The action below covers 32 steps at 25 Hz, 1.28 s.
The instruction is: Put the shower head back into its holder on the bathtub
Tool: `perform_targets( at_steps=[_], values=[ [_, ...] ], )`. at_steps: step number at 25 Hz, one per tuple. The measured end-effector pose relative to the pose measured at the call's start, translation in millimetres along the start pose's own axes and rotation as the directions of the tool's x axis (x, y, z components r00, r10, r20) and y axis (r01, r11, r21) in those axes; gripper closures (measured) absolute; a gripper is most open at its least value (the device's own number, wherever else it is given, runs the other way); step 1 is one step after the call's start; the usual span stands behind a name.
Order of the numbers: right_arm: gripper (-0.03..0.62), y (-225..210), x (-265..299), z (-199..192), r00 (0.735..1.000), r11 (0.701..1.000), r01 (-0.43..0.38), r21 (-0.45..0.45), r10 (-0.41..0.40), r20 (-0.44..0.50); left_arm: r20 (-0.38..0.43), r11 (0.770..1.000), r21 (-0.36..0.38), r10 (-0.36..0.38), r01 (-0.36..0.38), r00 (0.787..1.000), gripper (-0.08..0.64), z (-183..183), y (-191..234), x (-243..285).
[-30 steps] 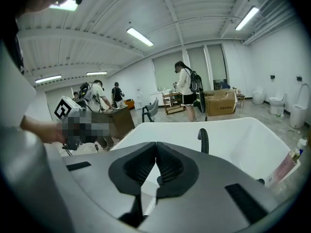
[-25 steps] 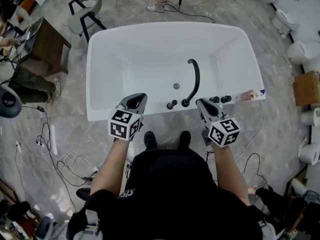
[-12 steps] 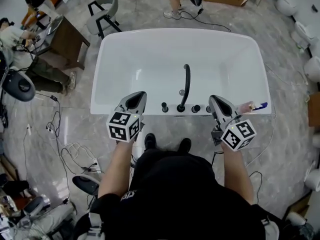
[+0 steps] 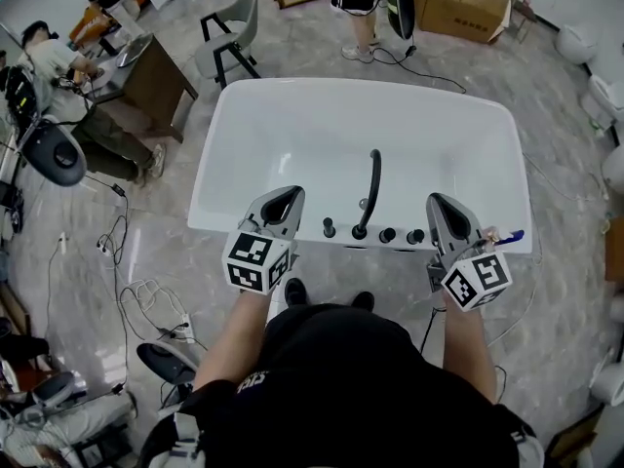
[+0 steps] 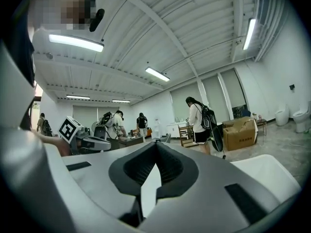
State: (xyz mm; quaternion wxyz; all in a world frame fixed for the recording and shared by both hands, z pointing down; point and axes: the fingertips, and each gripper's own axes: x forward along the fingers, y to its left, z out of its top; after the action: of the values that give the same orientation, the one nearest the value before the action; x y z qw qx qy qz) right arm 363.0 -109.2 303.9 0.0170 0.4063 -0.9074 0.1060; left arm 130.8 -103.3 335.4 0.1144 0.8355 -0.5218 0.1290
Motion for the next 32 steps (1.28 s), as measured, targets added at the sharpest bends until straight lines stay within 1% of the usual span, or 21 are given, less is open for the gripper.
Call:
perform_targets(
  at_steps=[3, 7, 10, 13, 15, 17, 19, 21, 22, 25, 27, 30, 32],
  values=[
    [0.58, 13.4, 7.8, 20.3, 0.998, 0.999, -0.031, -0.014, 0.031, 0.052, 0.045, 1.0, 0.012, -0.018, 0.017, 0.999, 0.543, 21.5, 6.4, -0.8],
    [0.58, 32.3, 11.2, 56.7, 0.993, 0.998, -0.022, -0.067, 0.029, 0.112, 0.115, 0.999, 0.043, -0.02, 0.015, 0.993, 0.543, 54.4, 22.6, -4.1],
    [0.58, 38.0, 17.1, 72.2, 0.989, 0.996, 0.012, -0.084, 0.0, 0.148, 0.138, 0.998, 0.067, -0.028, 0.019, 0.99, 0.543, 71.0, 36.3, 0.5],
    [0.58, 35.6, 28.5, 72.0, 0.981, 0.997, 0.062, -0.039, -0.054, 0.184, 0.141, 0.996, 0.084, -0.031, 0.019, 0.99, 0.543, 77.2, 49.2, 7.5],
    [0.58, 36.0, 36.8, 67.7, 0.979, 0.996, 0.088, -0.009, -0.085, 0.187, 0.151, 0.994, 0.103, -0.034, 0.018, 0.988, 0.543, 79.2, 52.4, 10.2],
    [0.58, 40.9, 44.1, 60.8, 0.983, 0.995, 0.098, -0.016, -0.094, 0.155, 0.15, 0.994, 0.108, -0.032, 0.016, 0.988, 0.543, 76.5, 54.6, 13.6],
    [0.58, 46.8, 46.8, 50.7, 0.988, 0.995, 0.101, -0.027, -0.097, 0.117, 0.139, 0.996, 0.092, -0.024, 0.011, 0.99, 0.543, 69.1, 57.4, 13.4],
    [0.58, 51.5, 46.6, 44.1, 0.991, 0.995, 0.097, -0.036, -0.093, 0.101, 0.125, 0.997, 0.074, -0.018, 0.009, 0.992, 0.543, 60.5, 59.7, 11.3],
    [0.58, 52.7, 46.3, 42.1, 0.991, 0.994, 0.099, -0.041, -0.095, 0.099, 0.118, 0.998, 0.066, -0.018, 0.01, 0.993, 0.543, 56.1, 60.0, 10.5],
    [0.581, 55.9, 48.5, 40.0, 0.986, 0.989, 0.144, -0.043, -0.14, 0.092, 0.105, 0.998, 0.056, -0.025, 0.019, 0.994, 0.543, 44.5, 58.7, 9.5],
    [0.581, 59.3, 53.1, 37.0, 0.984, 0.986, 0.157, -0.047, -0.152, 0.089, 0.1, 0.998, 0.053, -0.026, 0.02, 0.995, 0.543, 40.7, 60.0, 8.4],
    [0.581, 57.8, 58.9, 34.4, 0.982, 0.985, 0.169, -0.042, -0.165, 0.088, 0.099, 0.999, 0.041, -0.002, -0.002, 0.995, 0.544, 40.3, 67.9, 8.3],
    [0.581, 55.7, 65.2, 37.1, 0.979, 0.983, 0.182, -0.037, -0.178, 0.101, 0.111, 0.999, 0.039, 0.012, -0.017, 0.994, 0.543, 43.7, 70.7, 11.3]
  ],
)
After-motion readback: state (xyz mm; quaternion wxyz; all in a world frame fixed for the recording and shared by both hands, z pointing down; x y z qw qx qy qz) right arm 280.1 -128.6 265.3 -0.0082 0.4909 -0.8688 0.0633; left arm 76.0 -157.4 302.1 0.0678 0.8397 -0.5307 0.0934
